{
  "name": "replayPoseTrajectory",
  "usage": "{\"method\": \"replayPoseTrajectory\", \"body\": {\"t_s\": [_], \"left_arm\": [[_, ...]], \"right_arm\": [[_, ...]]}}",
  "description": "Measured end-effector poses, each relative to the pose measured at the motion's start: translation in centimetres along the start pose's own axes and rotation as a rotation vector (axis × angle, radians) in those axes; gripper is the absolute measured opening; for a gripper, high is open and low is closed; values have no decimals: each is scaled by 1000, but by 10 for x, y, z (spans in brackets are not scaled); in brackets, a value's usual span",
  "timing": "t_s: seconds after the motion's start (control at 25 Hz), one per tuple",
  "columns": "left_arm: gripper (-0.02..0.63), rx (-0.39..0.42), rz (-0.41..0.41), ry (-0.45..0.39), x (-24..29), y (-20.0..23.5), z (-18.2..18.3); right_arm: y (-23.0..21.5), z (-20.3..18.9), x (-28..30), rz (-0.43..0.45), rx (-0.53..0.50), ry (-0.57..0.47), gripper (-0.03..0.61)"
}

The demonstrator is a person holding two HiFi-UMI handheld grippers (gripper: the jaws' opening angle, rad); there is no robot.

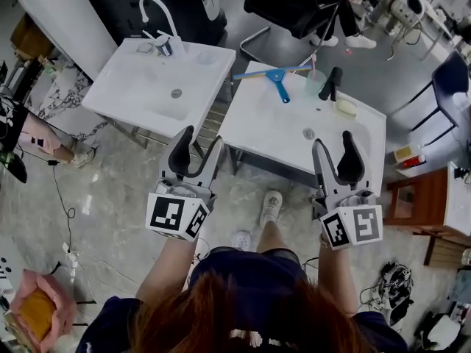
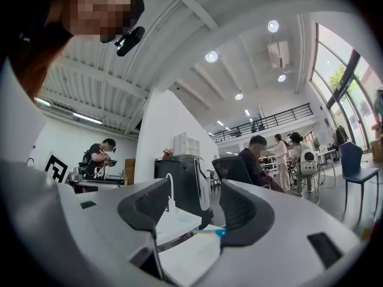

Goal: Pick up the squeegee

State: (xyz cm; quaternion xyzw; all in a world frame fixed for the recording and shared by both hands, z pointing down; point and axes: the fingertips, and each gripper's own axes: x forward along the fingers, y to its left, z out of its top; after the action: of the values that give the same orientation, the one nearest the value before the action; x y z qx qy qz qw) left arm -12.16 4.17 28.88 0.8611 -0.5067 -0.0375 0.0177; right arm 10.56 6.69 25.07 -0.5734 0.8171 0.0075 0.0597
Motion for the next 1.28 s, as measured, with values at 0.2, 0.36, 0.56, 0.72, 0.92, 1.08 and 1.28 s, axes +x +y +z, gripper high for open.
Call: {"method": "replayPoseTrajectory", "body": {"t_s": [0.2,0.36,0.56,0.72,0.92,1.08,1.28], "left_arm": [[241,5,64,-17,59,18,2],[246,1,107,-26,117,25,5],[250,7,168,-43,183,34,6],[253,5,199,-47,221,38,1],[259,-14,219,-27,248,48,-6],[265,-16,211,0,267,59,-12],[265,-16,161,24,295,77,-24]], "right_arm": [[-37,-7,63,63,3,4,292],[-77,-4,113,109,-1,7,299],[-126,-3,170,157,2,11,314],[-155,-11,201,191,10,25,333],[-166,-24,233,222,28,51,348],[-167,-35,257,233,34,75,367],[-167,-50,285,202,32,106,368]]}}
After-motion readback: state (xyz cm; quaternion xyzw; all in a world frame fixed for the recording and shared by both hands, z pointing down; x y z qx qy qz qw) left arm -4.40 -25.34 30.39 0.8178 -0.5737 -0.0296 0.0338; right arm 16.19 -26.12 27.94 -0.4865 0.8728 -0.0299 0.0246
